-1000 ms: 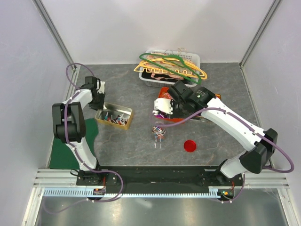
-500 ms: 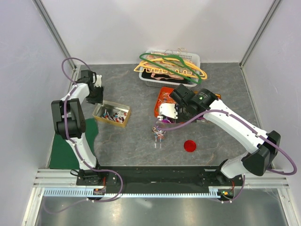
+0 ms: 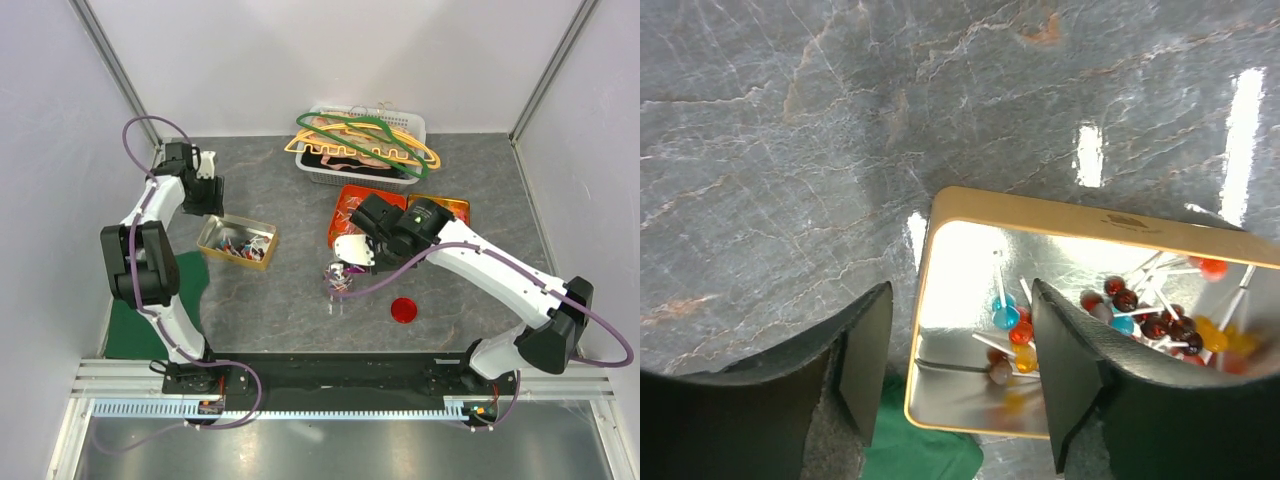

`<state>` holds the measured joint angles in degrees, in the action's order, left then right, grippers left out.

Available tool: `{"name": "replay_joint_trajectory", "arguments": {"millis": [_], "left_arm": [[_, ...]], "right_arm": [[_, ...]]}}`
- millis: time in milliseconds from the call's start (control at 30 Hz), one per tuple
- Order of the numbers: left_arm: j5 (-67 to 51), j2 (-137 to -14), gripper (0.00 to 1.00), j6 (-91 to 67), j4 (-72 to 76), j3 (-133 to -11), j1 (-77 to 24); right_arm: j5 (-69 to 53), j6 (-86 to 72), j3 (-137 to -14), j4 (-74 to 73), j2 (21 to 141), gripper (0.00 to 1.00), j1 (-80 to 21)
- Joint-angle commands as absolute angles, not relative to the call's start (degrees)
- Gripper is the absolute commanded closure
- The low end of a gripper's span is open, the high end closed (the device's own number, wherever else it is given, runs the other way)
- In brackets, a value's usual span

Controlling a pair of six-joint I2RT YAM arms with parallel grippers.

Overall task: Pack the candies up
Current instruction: Place the fake candies in the packing bottle.

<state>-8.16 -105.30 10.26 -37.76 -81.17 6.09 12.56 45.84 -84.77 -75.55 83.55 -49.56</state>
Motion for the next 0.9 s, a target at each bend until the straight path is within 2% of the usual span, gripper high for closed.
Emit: {"name": "replay_joint_trajectory", "arguments": {"millis": [0, 300, 867], "left_arm": [[-10.72, -101.17, 0.33, 10.02, -38.93, -82.44, 6.15], [-11.51, -97.91, 0.17, 10.11, -39.55, -81.83, 6.15], [-13.45, -95.71, 0.16, 9.49, -39.55, -79.89, 6.15]], "right_arm": [[14.94, 44.56, -84.56, -76.82, 83.41, 1.00, -50.97], [18.02, 44.74, -82.97, -76.29, 84.11, 1.00, -52.47], [21.88, 45.79, -83.14, -74.88, 86.04, 1.00, -52.82]]}}
